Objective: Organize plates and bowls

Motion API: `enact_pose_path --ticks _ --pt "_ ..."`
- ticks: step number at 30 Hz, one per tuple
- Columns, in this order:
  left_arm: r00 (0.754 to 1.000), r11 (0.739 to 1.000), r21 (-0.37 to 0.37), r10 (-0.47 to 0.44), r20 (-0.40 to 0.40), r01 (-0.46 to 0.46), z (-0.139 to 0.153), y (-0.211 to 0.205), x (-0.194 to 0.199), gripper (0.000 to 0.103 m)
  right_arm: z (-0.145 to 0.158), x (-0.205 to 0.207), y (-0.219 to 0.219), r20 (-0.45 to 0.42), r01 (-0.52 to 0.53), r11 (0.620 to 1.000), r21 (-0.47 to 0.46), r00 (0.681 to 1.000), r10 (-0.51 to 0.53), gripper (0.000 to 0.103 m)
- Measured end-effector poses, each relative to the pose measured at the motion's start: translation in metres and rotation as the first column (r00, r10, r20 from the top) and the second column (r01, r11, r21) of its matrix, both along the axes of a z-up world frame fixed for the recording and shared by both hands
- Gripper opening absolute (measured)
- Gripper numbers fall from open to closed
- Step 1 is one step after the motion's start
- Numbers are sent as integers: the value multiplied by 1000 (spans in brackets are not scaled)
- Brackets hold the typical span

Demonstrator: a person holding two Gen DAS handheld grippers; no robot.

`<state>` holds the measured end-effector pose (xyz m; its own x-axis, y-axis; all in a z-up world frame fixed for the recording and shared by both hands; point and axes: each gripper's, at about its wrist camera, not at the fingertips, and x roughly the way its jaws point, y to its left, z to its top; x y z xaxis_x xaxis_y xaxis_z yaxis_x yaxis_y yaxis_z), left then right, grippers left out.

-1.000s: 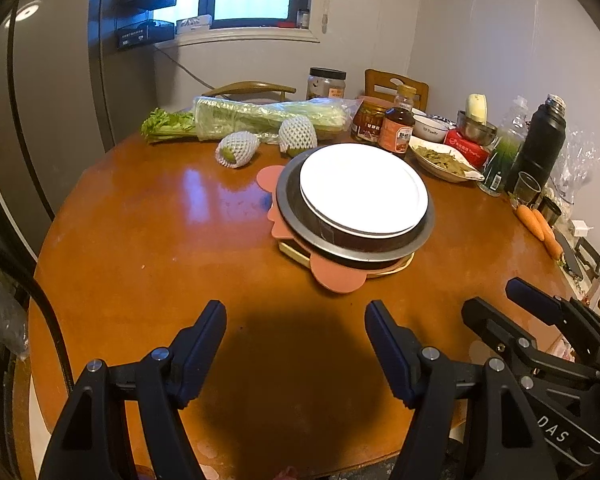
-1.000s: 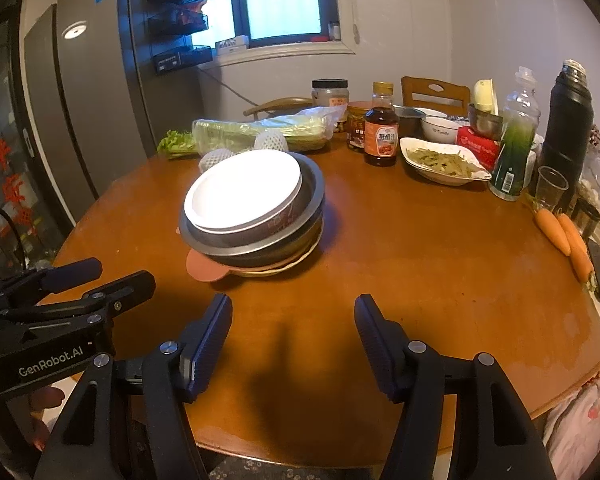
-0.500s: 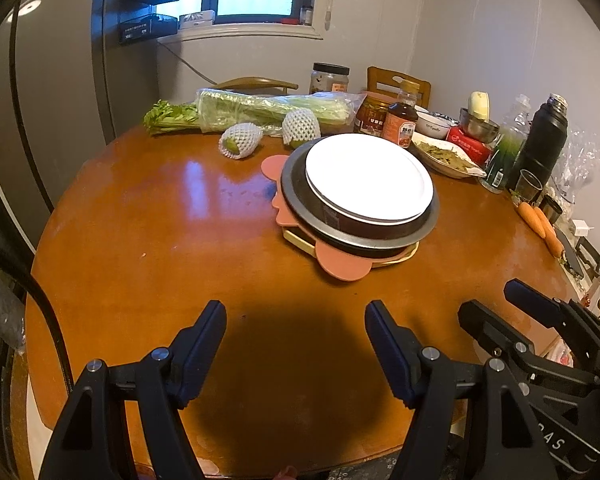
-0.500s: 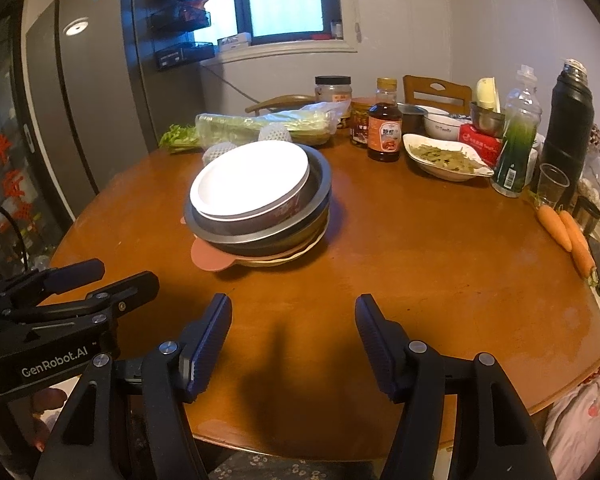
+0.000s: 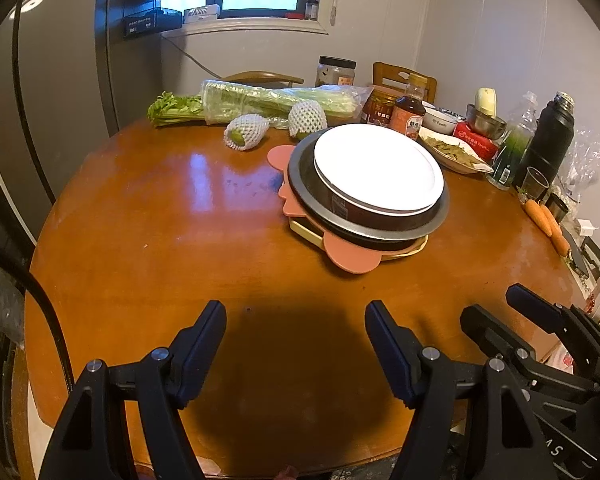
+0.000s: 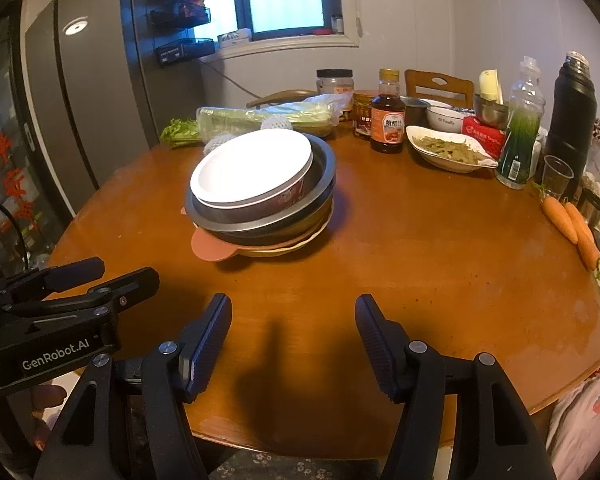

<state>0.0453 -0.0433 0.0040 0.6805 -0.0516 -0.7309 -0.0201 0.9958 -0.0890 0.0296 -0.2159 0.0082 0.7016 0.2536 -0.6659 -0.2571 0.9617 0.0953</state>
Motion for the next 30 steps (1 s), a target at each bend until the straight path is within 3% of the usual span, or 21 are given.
enact_pose_path --ticks 30 --pt "1000 1000 20 -5 -3 5 0 -3 -1 71 -2 -3 2 -1 6 1000 -9 1000 -6 66"
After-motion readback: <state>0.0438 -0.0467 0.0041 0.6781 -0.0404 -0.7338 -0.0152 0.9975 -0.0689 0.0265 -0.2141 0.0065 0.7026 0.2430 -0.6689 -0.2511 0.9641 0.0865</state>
